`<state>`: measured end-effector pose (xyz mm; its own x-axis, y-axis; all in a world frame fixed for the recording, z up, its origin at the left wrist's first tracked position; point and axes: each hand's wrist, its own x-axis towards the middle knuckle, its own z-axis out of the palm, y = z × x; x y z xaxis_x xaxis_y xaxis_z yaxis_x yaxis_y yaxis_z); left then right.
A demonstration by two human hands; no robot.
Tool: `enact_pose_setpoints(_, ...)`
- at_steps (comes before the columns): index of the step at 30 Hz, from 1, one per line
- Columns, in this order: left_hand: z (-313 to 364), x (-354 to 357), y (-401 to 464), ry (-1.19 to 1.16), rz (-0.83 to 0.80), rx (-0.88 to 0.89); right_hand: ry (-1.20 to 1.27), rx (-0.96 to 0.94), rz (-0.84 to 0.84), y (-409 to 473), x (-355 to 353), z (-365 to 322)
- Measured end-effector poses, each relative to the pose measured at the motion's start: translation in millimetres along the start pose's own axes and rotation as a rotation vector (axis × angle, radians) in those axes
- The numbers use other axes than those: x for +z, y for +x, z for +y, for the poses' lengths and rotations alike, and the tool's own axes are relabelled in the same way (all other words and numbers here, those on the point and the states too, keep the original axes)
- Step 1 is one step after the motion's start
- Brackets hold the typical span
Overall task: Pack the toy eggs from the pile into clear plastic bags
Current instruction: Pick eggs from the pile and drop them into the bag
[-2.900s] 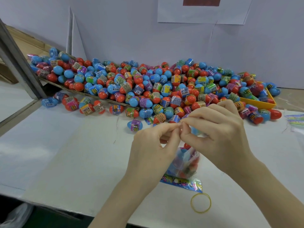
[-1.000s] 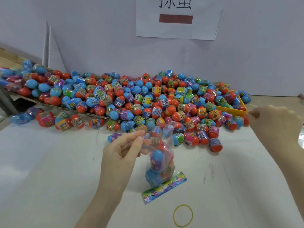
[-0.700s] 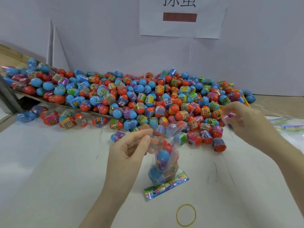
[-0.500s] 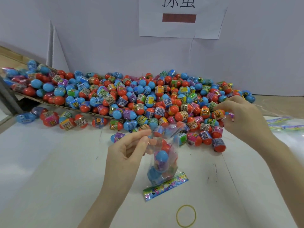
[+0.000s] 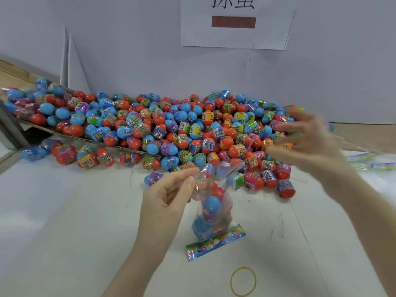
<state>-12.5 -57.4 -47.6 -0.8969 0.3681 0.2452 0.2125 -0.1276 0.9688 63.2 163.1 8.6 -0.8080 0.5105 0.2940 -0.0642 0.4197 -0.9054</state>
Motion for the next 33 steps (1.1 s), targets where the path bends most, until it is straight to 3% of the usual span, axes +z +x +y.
enact_pose_setpoints(1, 0.0, 0.1, 0.6, -0.015, -0.012, -0.010, 0.005, 0.085, -0.217, -3.1, 12.6, 3.6)
enact_pose_setpoints(3, -0.6, -0.4, 2.8, -0.054, -0.034, -0.045, 0.010, 0.199, -0.469, -6.5, 33.7, 14.1)
enact_pose_setpoints(6, -3.0, -1.1, 7.0, -0.183, -0.058, -0.160, 0.164, 0.234, -0.589, -8.8, 52.6, 29.1)
enact_pose_setpoints(10, -9.6, -4.6, 12.5, -0.265, -0.119, -0.277, 0.279, 0.191, -0.456, -9.9, 61.2, 38.9)
enact_pose_setpoints(15, -15.8, -7.4, 19.9, -0.073, -0.190, -0.358, 0.333, 0.188, -0.397, -14.2, 60.8, 42.4)
enact_pose_setpoints(23, -18.6, -8.5, 24.4, -0.020, -0.117, -0.200, 0.287, 0.145, -0.254, -16.2, 52.1, 37.3)
enact_pose_setpoints(29, -25.2, -5.3, 20.7, -0.016, -0.047, -0.197, 0.317, 0.161, -0.149, -18.3, 55.1, 46.1)
enact_pose_setpoints(33, -28.2, -1.2, 17.6, -0.055, -0.100, -0.252, 0.364, 0.300, -0.314, -24.2, 61.9, 50.2)
